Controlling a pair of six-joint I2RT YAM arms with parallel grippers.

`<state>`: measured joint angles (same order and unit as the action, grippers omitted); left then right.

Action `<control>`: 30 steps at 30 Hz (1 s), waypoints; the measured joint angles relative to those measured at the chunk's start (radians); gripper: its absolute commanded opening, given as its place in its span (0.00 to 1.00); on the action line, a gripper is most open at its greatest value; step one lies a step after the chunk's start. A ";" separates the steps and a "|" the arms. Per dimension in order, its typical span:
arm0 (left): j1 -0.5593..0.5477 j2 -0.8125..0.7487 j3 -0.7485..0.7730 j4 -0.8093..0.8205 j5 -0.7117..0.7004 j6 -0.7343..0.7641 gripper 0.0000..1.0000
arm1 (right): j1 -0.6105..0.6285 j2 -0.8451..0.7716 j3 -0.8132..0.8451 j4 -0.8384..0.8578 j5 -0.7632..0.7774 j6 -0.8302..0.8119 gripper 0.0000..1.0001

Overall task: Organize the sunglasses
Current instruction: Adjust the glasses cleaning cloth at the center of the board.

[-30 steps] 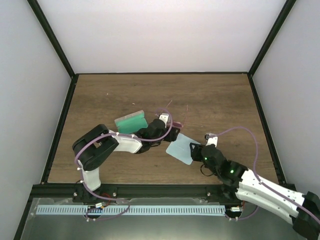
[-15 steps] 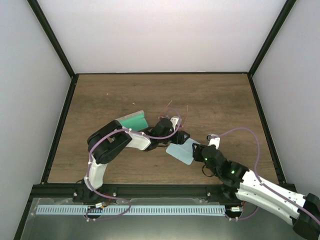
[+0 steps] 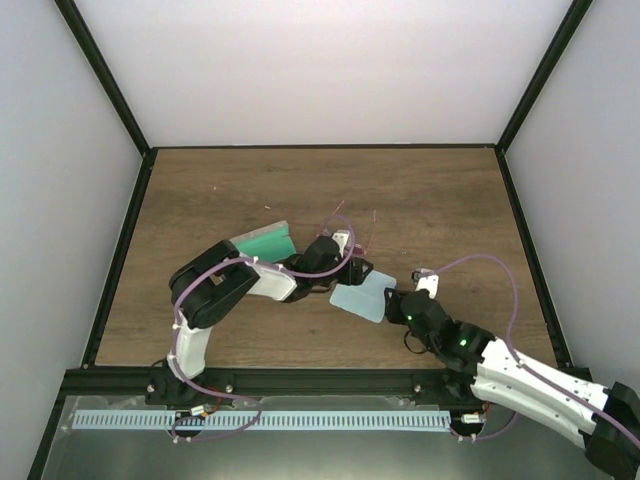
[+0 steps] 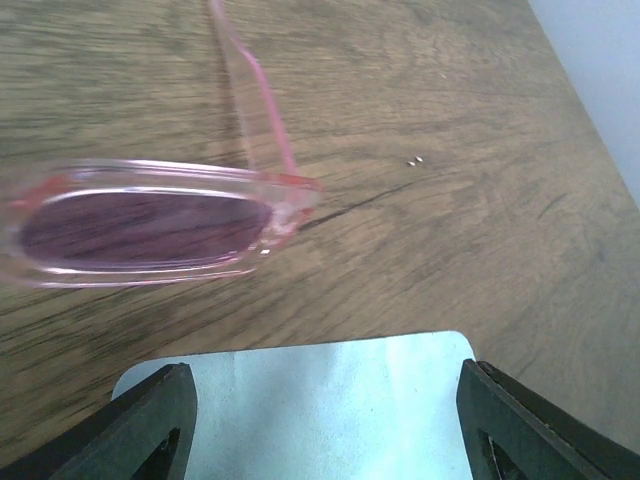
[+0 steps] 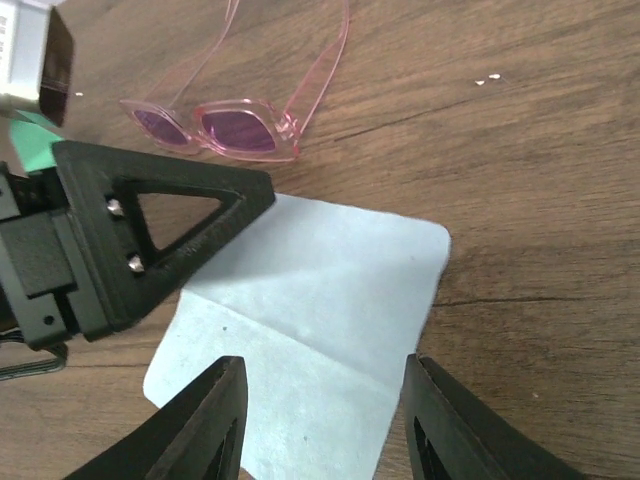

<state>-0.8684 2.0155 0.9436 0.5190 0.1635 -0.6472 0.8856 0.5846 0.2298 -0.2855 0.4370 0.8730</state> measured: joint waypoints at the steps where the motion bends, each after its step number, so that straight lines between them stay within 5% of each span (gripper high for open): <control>1: 0.002 -0.009 -0.010 0.000 -0.016 -0.003 0.74 | 0.000 0.009 0.000 0.001 -0.001 0.000 0.45; 11: 0.022 -0.093 -0.111 -0.018 -0.142 -0.030 0.75 | 0.000 0.112 0.000 0.063 -0.018 -0.008 0.46; 19: 0.022 -0.124 -0.137 -0.016 -0.156 -0.032 1.00 | -0.001 0.171 0.001 0.127 -0.022 -0.031 0.46; 30: 0.023 -0.267 -0.112 -0.176 -0.219 -0.003 0.98 | -0.118 0.412 0.172 0.229 -0.045 -0.159 0.46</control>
<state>-0.8459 1.7481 0.8318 0.3428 -0.0555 -0.6506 0.7677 0.9962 0.4015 -0.0566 0.3923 0.7136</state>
